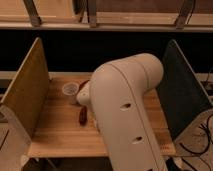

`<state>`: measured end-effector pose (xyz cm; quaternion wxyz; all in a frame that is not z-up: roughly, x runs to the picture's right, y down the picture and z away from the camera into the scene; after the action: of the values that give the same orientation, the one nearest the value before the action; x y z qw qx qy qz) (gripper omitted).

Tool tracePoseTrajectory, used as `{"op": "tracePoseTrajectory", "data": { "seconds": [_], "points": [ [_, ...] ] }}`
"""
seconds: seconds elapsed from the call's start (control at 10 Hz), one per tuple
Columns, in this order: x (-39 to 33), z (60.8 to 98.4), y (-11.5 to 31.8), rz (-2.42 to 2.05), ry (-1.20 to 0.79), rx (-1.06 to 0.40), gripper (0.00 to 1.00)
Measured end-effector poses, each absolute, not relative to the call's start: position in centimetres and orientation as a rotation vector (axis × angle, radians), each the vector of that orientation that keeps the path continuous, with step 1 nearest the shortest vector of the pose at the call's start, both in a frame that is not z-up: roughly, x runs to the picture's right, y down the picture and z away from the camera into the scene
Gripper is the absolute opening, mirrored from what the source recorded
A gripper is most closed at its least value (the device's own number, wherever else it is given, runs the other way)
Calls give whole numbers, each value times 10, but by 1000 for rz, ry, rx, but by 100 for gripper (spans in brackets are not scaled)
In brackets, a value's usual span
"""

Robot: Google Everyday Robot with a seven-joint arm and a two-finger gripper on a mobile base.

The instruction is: Wipe the white sponge on the table

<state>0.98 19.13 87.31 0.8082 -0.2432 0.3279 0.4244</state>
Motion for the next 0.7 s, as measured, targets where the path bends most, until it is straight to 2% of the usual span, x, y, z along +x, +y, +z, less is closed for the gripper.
{"op": "tracePoseTrajectory", "data": {
  "seconds": [0.3,0.4,0.7],
  "points": [
    [3,897,160,914,685,-474,1],
    [-5,899,156,911,659,-481,6],
    [-38,889,158,914,539,-542,36]
  ]
}}
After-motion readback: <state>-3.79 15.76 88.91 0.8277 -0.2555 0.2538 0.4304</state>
